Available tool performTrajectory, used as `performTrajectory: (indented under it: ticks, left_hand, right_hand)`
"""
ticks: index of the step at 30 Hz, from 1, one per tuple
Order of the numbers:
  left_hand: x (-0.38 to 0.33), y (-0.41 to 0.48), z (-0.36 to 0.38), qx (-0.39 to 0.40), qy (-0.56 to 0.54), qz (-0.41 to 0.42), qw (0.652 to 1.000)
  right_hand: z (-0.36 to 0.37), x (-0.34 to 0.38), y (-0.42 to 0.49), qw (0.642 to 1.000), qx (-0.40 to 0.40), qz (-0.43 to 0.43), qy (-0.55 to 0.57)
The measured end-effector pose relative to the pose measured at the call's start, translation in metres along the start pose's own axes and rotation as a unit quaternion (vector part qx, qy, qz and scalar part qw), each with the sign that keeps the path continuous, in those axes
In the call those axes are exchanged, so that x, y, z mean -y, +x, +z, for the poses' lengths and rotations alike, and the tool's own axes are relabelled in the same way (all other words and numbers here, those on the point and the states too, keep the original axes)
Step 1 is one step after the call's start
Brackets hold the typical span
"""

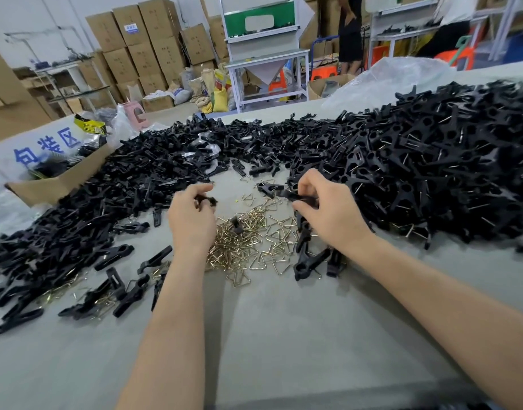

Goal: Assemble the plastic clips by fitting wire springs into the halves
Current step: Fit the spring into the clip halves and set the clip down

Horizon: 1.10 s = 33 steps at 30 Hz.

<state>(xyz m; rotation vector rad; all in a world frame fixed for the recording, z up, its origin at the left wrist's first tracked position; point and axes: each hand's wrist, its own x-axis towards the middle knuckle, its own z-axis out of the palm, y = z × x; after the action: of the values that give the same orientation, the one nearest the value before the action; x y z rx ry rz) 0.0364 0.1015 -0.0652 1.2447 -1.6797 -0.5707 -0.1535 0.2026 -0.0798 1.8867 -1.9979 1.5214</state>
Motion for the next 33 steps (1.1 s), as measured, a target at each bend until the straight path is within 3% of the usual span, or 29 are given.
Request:
performTrajectory:
  ticks: [5,10,14,17,20,22,24,27,33]
  left_hand:
    - [-0.001,-0.005,0.001,0.110,0.173,-0.029,0.978]
    - [-0.005,-0.008,0.006,0.184,0.224,-0.067,0.955]
    - [-0.009,-0.010,0.007,0.188,0.188,-0.066,0.962]
    - [-0.009,-0.010,0.006,0.139,0.159,-0.053,0.976]
    - [-0.015,-0.009,0.005,0.085,-0.001,-0.056,0.995]
    - [-0.023,-0.012,0.007,0.142,-0.144,-0.076,0.976]
    - [-0.030,-0.019,0.012,0.226,-0.212,-0.087,0.947]
    - [-0.035,-0.026,0.020,0.286,-0.238,-0.075,0.925]
    - [-0.031,-0.026,0.022,0.296,-0.232,-0.056,0.925]
  right_hand:
    - [0.006,-0.004,0.001,0.998,0.010,0.058,0.021]
    - [0.006,0.000,0.003,0.990,0.008,0.110,0.089]
    - [0.004,0.002,0.002,0.976,0.030,0.144,0.158]
    - [0.002,0.002,0.004,0.961,0.015,0.178,0.213]
    - [-0.001,0.004,0.007,0.943,-0.005,0.206,0.261]
    - [-0.001,0.007,0.006,0.927,0.013,0.215,0.307]
    - [-0.001,0.010,0.004,0.919,0.035,0.214,0.328]
    - [-0.002,0.014,0.003,0.912,0.057,0.193,0.357]
    - [-0.001,0.013,0.002,0.913,0.064,0.195,0.353]
